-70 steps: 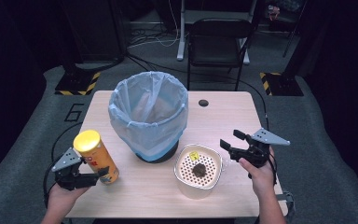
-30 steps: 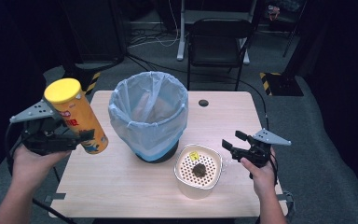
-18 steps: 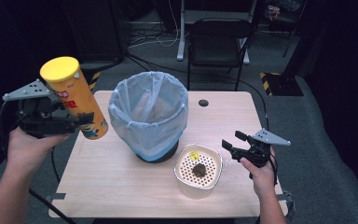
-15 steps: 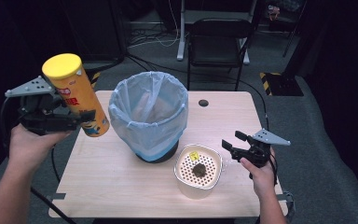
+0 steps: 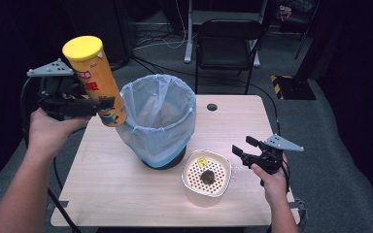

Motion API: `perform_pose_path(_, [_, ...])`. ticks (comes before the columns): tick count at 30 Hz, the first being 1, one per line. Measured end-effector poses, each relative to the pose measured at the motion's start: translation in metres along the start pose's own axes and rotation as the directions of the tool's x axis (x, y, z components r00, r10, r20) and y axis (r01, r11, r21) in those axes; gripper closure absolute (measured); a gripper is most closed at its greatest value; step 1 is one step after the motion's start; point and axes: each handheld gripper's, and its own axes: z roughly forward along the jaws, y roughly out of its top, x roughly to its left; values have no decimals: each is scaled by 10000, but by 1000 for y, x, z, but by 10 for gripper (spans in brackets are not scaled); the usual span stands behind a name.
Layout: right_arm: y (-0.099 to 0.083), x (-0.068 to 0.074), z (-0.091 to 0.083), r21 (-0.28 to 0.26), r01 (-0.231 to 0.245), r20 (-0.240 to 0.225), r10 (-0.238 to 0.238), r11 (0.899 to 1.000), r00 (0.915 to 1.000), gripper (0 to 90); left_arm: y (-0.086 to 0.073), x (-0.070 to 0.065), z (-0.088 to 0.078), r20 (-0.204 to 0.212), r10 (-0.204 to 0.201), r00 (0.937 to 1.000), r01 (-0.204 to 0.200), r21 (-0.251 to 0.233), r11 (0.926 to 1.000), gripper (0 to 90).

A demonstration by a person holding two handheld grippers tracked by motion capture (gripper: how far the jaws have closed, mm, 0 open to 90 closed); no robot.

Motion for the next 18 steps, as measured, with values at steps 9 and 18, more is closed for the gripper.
perform_pose_path(9, [-2,-1,2,59,-8,-10,8,10000,10000,259,13,-3,25,194,-77,9998,75,80,9999,245])
perform_pose_path(18, [-2,-3,2,-4,14,-8,-14,10000,10000,259,19,-11,61,336,133,9993,-138,140,9998,245])
